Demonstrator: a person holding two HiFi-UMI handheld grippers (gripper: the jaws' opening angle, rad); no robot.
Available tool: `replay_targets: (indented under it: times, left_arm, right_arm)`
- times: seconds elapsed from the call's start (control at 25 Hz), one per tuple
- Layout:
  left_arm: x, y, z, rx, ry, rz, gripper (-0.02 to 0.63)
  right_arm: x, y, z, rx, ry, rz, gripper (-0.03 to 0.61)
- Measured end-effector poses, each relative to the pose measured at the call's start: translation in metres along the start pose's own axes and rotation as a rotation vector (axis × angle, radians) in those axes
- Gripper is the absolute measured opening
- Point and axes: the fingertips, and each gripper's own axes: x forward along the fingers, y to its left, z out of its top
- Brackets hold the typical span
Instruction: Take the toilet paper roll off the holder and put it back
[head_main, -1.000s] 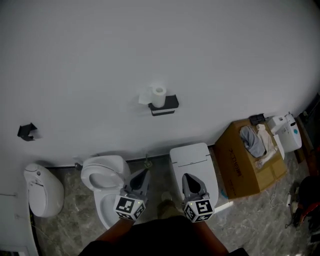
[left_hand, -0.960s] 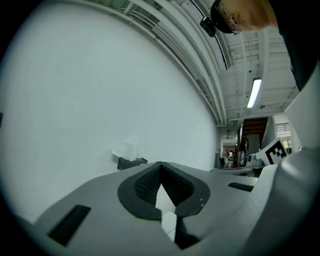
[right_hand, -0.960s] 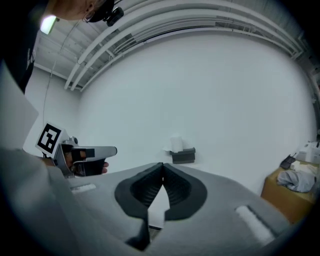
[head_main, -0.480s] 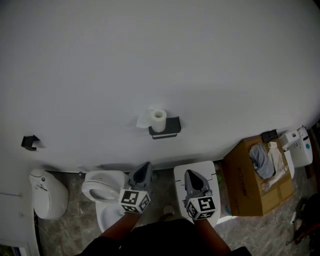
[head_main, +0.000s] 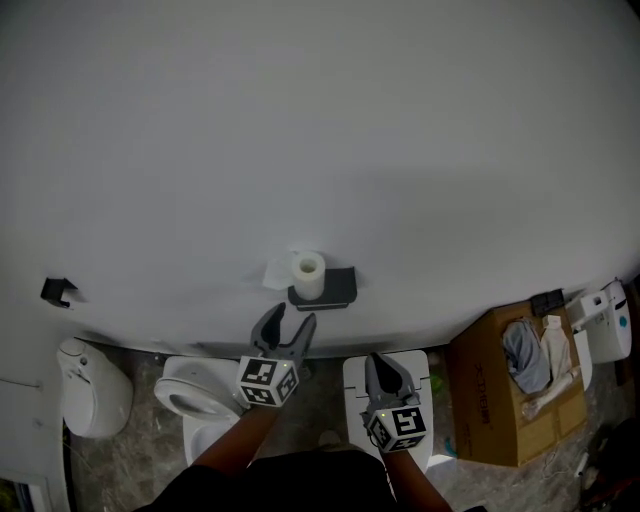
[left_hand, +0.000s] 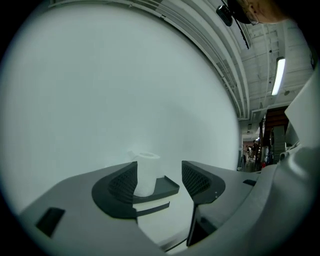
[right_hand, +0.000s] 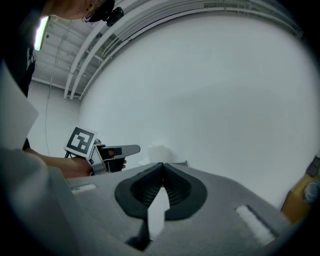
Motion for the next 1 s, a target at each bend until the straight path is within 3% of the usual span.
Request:
replay_targets:
  times: [0.44,0.8,1.0]
  left_arm:
    - [0.085,0.037,-0.014,0.057,0.092,0.101,0.398]
    - [0.115,0.048,-0.017,0.05,0.092,0.146,0.4]
    - [0.121,0.043,-0.02,0.049,0.106,0.085,0.365]
  right_arm:
    - [0.01,-0.046,0.005,-0.006,-0.047,-0.105,-0.002]
    - [0.013,-0.047,-0.018,0.008,0.005,-0.069,-0.002]
    - [0.012,-0.046,-0.028,0.023,0.007,-0.059,-0.002]
